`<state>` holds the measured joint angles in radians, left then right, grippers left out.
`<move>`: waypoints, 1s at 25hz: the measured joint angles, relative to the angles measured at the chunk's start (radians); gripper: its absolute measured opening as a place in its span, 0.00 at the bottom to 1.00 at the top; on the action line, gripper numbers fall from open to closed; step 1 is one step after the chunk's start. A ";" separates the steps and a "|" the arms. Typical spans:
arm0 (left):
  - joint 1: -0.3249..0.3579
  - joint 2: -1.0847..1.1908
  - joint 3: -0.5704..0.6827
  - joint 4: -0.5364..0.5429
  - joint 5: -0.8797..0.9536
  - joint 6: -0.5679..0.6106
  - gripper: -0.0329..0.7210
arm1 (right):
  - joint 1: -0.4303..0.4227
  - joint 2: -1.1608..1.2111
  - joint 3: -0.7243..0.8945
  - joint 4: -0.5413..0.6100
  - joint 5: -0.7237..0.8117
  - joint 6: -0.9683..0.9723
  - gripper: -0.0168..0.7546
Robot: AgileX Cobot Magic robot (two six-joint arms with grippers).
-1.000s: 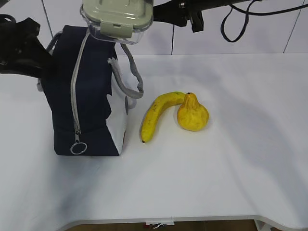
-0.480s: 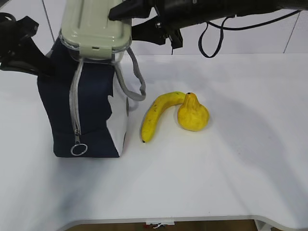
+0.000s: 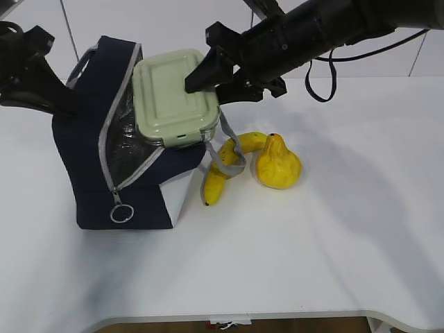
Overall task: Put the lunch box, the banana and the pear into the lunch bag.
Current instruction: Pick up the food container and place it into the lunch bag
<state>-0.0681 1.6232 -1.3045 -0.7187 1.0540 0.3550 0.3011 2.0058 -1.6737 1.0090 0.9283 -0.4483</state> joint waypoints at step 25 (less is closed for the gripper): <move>0.000 0.002 0.000 -0.166 -0.001 0.099 0.04 | 0.071 0.111 0.000 0.361 -0.138 0.010 0.51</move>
<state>-0.0681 1.6247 -1.3045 -0.8842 1.0530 0.4535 0.3722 2.1172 -1.6737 1.3704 0.7903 -0.4380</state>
